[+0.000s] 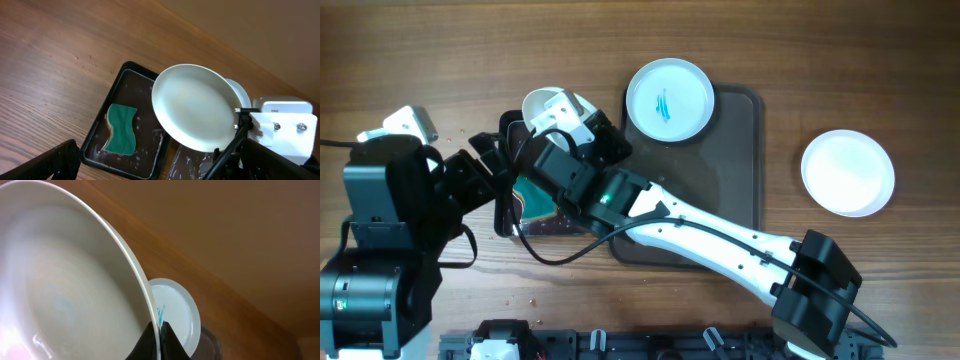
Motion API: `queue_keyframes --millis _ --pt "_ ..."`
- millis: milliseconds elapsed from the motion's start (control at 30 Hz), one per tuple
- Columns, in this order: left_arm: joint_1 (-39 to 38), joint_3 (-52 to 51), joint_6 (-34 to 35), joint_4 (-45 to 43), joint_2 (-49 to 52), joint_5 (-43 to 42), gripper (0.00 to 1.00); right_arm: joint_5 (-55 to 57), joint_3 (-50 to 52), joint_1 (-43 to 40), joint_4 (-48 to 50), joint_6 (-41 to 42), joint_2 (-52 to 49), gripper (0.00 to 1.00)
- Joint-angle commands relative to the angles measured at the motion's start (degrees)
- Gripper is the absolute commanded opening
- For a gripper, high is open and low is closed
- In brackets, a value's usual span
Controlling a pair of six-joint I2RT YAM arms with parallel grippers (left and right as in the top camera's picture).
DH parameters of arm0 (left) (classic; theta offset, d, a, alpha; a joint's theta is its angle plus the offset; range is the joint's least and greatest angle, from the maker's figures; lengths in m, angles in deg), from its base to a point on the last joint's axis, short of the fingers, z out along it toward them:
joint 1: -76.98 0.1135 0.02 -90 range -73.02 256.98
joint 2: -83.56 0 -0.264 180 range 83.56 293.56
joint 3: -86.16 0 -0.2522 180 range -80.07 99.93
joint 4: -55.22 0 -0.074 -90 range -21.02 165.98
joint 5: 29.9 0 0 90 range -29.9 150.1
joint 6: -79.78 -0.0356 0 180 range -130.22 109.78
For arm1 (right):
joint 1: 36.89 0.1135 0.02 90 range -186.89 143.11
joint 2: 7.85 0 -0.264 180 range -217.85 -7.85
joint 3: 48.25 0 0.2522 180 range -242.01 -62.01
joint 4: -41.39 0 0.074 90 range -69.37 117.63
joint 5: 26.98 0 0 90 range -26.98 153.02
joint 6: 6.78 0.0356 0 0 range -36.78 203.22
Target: Clean dirty plates on tray and stack at the side
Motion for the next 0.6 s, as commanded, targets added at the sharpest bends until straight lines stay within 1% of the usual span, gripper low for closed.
queue_keyframes --millis 0,200,567 --pt "0.24 0.68 -0.24 0.35 -0.04 0.11 1.00 2.64 -1.68 0.87 3.89 -5.16 2.29 0.04" --pt "0.24 0.68 -0.26 0.35 -0.04 0.11 1.00 6.01 -1.68 2.08 7.61 -8.63 2.29 0.04" --pt "0.24 0.68 -0.24 0.35 -0.04 0.11 1.00 6.25 -1.68 2.62 8.00 -9.84 2.29 0.04"
